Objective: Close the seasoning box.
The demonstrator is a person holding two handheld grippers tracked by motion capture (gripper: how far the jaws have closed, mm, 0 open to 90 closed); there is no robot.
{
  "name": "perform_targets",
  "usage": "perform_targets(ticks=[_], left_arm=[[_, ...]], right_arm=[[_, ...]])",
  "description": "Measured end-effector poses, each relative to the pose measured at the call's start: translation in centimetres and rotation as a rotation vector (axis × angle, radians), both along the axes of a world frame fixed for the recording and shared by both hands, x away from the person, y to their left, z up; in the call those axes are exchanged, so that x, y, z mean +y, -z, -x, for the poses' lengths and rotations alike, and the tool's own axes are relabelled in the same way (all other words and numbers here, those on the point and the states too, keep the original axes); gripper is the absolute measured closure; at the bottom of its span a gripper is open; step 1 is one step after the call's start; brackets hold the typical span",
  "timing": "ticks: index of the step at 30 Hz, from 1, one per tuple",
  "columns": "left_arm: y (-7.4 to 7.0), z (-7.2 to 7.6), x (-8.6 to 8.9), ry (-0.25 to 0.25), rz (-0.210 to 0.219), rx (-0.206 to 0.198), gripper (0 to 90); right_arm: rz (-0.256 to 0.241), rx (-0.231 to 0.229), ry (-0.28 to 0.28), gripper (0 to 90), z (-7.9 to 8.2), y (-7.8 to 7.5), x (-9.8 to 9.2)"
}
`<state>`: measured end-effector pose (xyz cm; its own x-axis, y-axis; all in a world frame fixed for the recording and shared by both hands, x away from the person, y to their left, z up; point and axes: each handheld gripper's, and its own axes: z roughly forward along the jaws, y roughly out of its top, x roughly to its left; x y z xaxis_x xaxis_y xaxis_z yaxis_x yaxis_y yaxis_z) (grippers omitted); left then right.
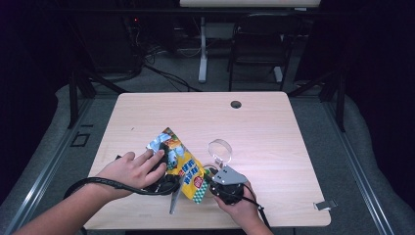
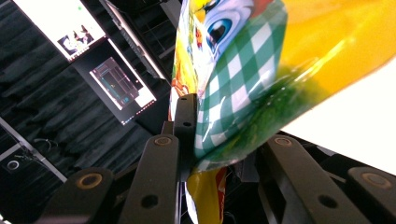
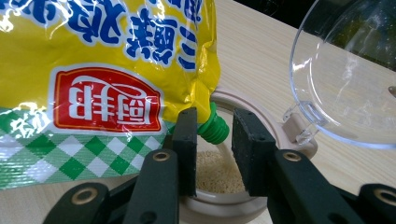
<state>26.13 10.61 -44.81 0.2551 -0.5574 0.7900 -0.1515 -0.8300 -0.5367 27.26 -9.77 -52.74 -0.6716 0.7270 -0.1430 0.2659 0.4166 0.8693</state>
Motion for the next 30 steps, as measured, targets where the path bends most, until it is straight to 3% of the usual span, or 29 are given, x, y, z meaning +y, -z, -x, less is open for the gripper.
perform_targets(ticks=[30], left_arm=[[-0.32,0.26,-0.41,0.032,-0.035,-0.041,75.2]], right_arm=[[-0.003,-0.008,-0.001,70.8,0.13,-0.09,-0.02]])
